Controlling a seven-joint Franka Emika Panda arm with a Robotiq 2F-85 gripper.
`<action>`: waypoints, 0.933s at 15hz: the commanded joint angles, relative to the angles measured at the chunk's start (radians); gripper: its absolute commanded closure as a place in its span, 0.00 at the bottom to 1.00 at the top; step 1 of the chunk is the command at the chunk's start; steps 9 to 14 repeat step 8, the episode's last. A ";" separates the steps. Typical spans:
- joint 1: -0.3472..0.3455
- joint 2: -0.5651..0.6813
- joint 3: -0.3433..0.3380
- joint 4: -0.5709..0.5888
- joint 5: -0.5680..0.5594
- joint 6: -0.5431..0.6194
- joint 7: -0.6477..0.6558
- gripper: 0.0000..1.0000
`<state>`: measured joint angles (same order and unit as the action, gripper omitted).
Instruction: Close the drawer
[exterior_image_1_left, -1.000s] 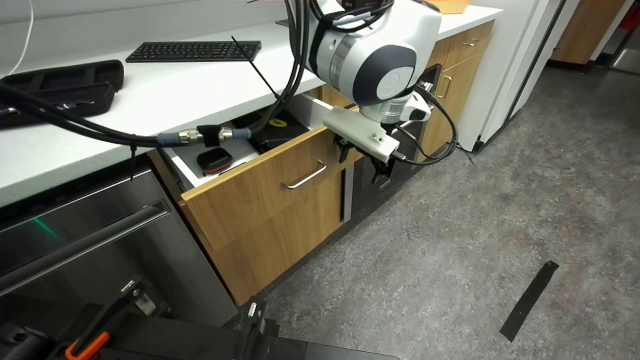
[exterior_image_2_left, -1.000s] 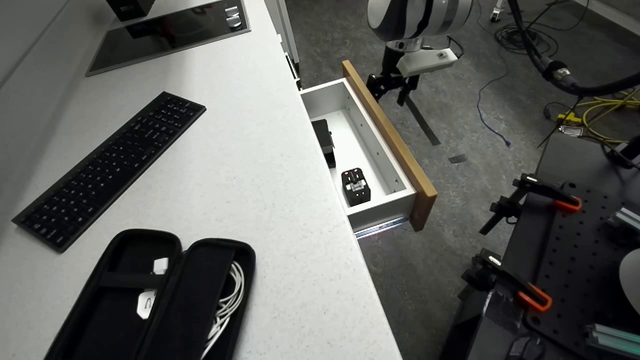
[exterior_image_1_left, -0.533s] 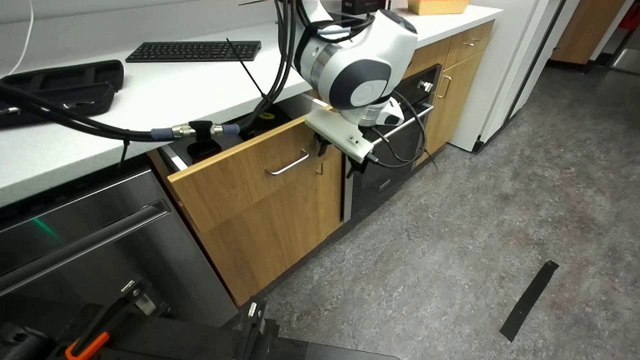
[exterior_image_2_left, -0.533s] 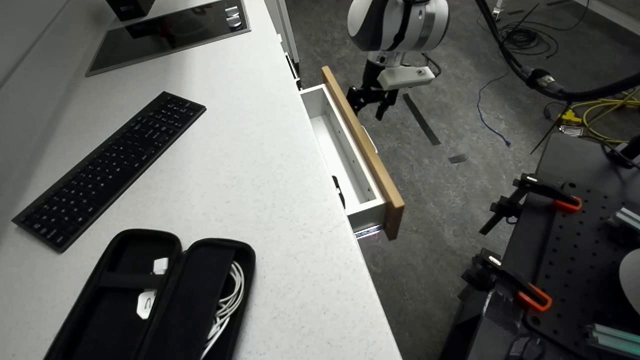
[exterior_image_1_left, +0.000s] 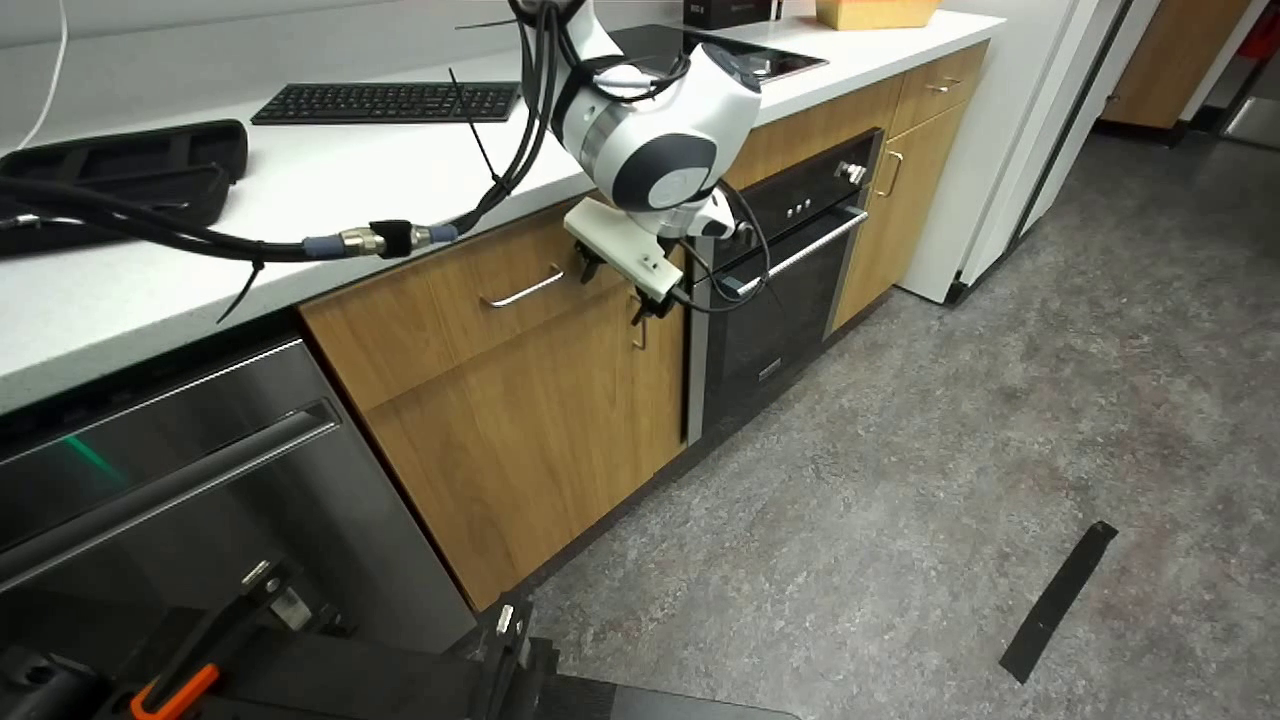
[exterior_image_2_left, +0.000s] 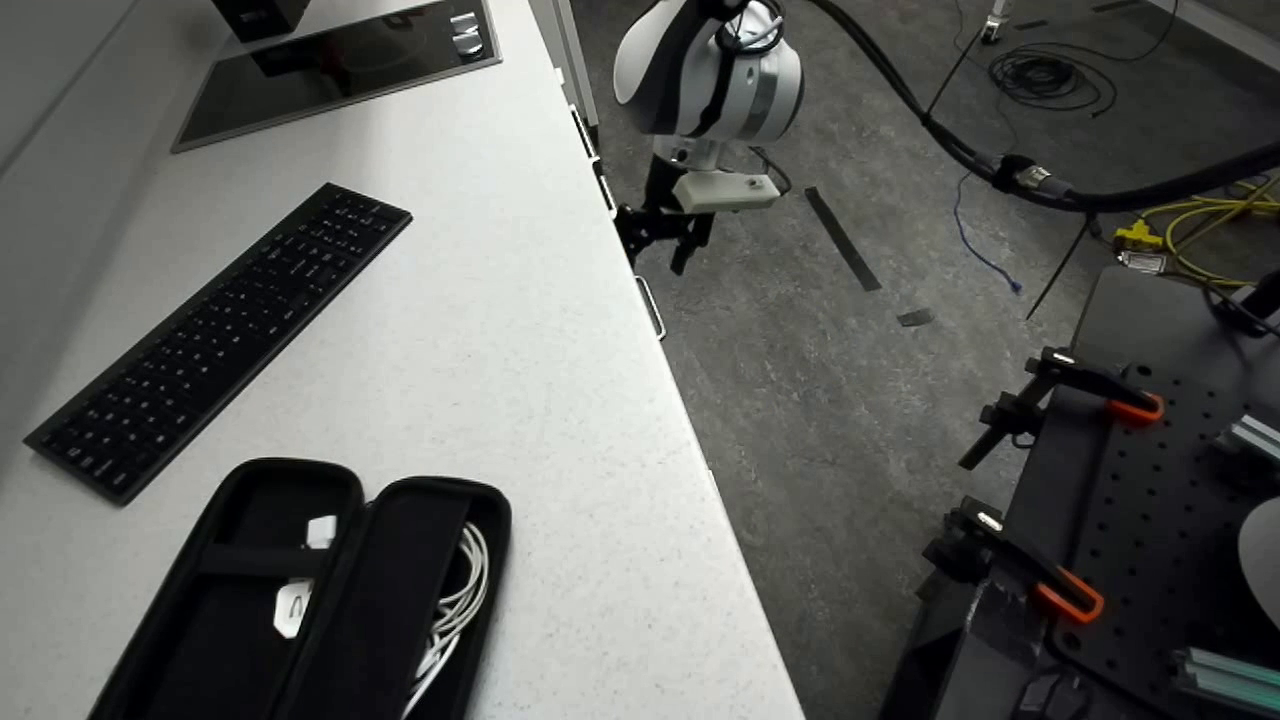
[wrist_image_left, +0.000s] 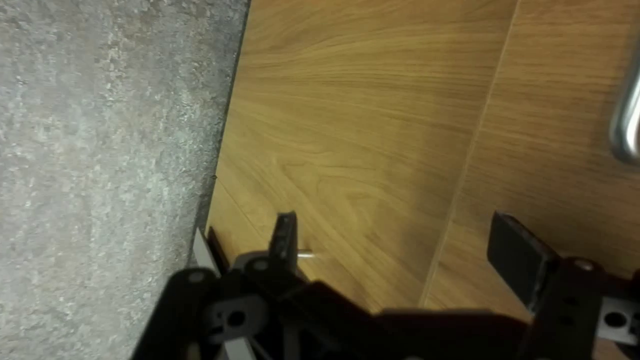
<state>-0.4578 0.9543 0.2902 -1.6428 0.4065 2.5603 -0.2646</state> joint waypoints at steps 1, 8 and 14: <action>0.021 0.093 0.029 0.158 0.043 -0.093 -0.018 0.00; 0.020 0.067 -0.025 0.128 0.029 -0.142 -0.034 0.00; 0.020 0.067 -0.025 0.128 0.029 -0.142 -0.034 0.00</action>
